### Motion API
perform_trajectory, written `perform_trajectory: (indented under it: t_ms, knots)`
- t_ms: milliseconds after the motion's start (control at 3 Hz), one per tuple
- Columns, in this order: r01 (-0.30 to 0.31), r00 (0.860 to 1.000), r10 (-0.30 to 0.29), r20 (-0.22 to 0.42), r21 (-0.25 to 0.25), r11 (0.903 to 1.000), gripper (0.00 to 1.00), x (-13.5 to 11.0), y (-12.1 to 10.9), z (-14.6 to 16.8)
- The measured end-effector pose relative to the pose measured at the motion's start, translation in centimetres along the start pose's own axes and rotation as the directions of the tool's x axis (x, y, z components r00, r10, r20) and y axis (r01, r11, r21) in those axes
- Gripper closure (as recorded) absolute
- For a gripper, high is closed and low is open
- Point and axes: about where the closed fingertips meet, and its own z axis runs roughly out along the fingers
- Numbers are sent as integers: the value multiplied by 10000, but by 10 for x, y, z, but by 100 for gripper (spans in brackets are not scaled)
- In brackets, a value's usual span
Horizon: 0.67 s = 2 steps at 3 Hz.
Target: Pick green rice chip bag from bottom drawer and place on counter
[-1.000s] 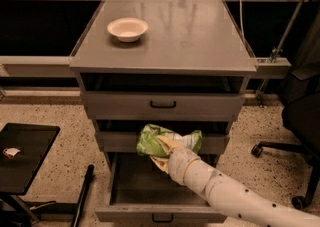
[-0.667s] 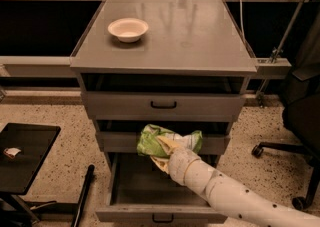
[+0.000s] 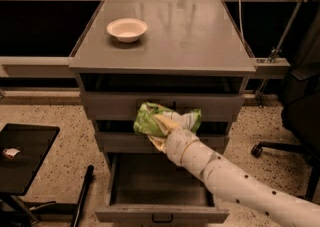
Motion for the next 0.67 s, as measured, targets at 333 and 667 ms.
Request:
perform_trajectory:
  t_ms: [333,667]
  knots:
    - [1475,9889,-1482,-41,1298,9805,100,-44,-92,-1]
    - [1475,9889,-1482,-41,1298,9805,100,-44,-92,-1]
